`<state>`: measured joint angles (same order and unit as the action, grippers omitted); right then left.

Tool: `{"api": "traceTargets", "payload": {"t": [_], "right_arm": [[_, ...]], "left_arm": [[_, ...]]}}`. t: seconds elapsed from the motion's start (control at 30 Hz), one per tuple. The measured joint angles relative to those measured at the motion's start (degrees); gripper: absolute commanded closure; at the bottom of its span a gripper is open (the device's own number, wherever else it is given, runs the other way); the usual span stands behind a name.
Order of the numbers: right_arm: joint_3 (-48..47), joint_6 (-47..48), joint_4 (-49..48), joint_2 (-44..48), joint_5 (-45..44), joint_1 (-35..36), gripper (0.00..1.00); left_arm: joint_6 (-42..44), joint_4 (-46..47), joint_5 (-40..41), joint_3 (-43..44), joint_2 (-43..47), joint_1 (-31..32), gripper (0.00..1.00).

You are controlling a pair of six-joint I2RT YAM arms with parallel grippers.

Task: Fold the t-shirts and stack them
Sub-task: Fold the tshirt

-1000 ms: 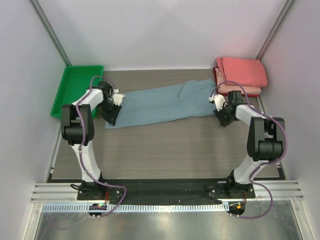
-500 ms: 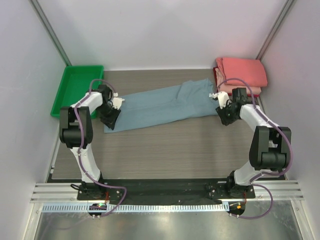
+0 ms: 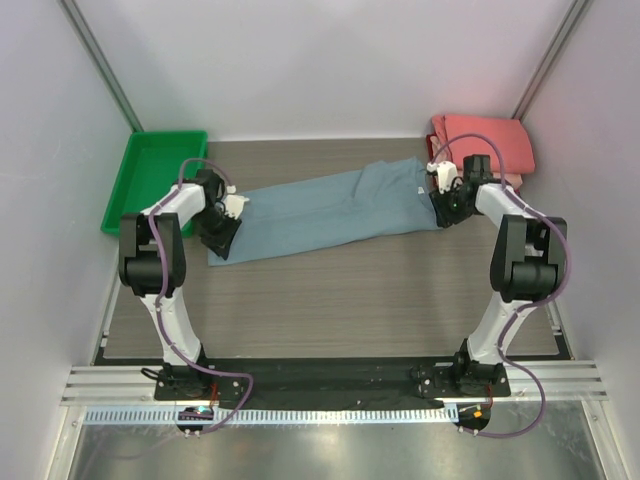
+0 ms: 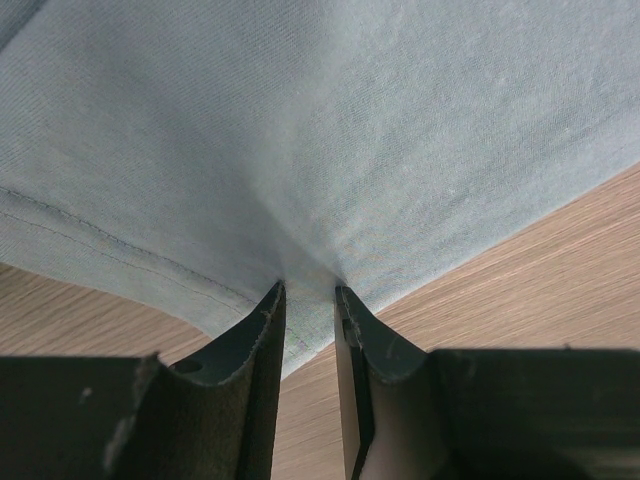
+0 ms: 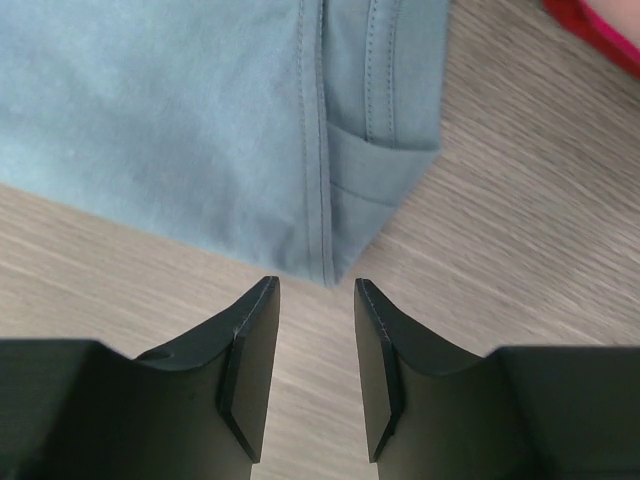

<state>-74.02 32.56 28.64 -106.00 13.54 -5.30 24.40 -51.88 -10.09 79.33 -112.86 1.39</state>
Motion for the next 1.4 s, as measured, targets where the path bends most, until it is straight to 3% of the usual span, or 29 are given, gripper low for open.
{"api": "traceTargets", "payload": {"t": [0.23,0.37,0.47,0.67,0.8,1.07,1.13,1.2,1.33,1.4], "right_arm": [[-2.9,-1.3,0.0,-4.8,0.9,-0.1,0.59],[-3.5,-1.4,-0.2,-6.7,1.1,-0.2,0.86],[-3.6,-1.6,-0.4,-7.1,1.9,-0.8,0.99],[-2.1,-1.0,1.0,-6.1,4.3,-3.0,0.99],[4.7,0.4,4.4,-0.2,4.6,-4.6,0.99],[15.3,3.2,13.2,13.8,4.1,-5.1,0.97],[16.8,3.9,14.4,16.3,3.8,-5.1,0.9],[17.7,4.8,16.0,18.6,3.1,-5.0,0.77],[16.5,6.6,18.1,21.1,1.4,-5.1,0.58],[13.8,7.3,19.0,21.4,1.1,-5.1,0.57]], "left_arm": [[0.0,0.0,0.0,0.0,0.0,0.0,0.73],[0.0,-0.1,0.1,0.0,0.0,0.0,0.73],[0.1,-0.3,0.5,0.2,0.0,0.0,0.73],[1.3,-1.3,1.7,0.4,0.0,0.0,0.73],[2.6,-1.2,2.3,-1.0,0.9,0.0,0.73],[3.8,-2.4,3.9,-6.4,4.7,0.0,0.73],[4.1,-3.7,3.8,-6.7,5.7,0.0,0.72],[4.4,-5.2,3.1,-6.3,7.1,0.0,0.69],[4.8,-11.9,0.9,4.2,8.5,0.5,0.6],[4.6,-13.0,-0.9,12.9,8.5,0.9,0.59]]}}
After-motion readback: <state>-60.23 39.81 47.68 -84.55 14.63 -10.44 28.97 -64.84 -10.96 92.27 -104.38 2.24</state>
